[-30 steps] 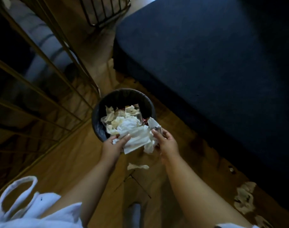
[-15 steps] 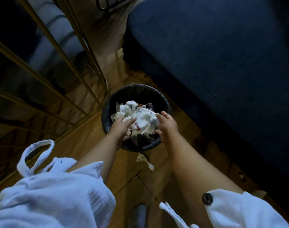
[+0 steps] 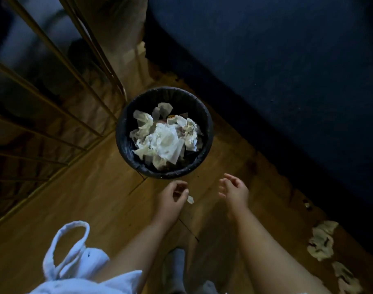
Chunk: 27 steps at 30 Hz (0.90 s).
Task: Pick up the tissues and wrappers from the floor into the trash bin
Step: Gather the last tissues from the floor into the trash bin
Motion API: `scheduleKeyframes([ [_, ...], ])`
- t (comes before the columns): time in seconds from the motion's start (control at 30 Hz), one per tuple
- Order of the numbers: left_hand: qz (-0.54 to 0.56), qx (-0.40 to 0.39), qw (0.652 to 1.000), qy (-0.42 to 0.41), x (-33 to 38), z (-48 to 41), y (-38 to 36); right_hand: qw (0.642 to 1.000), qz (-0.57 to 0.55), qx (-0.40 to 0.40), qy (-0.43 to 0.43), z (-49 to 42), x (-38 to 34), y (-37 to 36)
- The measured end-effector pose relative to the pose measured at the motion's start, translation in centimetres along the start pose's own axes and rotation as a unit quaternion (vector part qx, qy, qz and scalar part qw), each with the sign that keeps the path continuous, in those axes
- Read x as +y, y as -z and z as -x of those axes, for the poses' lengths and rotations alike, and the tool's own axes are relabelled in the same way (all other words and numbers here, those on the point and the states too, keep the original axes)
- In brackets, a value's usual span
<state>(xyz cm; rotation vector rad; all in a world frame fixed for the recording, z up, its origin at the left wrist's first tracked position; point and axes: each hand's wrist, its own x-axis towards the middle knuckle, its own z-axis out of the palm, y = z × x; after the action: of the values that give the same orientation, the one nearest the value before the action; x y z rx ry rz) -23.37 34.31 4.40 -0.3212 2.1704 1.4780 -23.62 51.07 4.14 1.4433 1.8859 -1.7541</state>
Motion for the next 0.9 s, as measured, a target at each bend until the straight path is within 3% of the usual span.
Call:
scheduleKeyframes([
  [0.2, -0.106, -0.031, 0.982, 0.150, -11.9, -6.0, -7.0, 0.996, 0.084, -0.004, -0.005, -7.6, 8.5, -0.4],
  [0.4, -0.208, 0.087, 0.968, 0.107, -21.9, -14.8, -13.1, 0.995, 0.096, -0.001, -0.015, -17.6, 17.6, -2.2],
  [0.5, -0.282, 0.064, 0.946, 0.148, -23.7, -16.7, -15.3, 0.995, 0.092, 0.004, -0.025, -20.4, 20.2, -2.5],
  [0.67, -0.210, 0.038, 0.974, 0.073, -22.1, -14.7, -14.5, 0.993, 0.119, 0.011, -0.008, -19.3, 18.7, -1.0],
  [0.83, -0.012, 0.032, 0.994, 0.102, -11.9, -7.5, -11.7, 0.989, 0.141, -0.016, 0.039, -12.7, 12.6, 1.3],
  [0.9, 0.042, 0.023, 0.996, 0.075, -7.1, -4.2, -10.0, 0.993, 0.113, -0.014, 0.036, -9.6, 10.2, 1.9],
])
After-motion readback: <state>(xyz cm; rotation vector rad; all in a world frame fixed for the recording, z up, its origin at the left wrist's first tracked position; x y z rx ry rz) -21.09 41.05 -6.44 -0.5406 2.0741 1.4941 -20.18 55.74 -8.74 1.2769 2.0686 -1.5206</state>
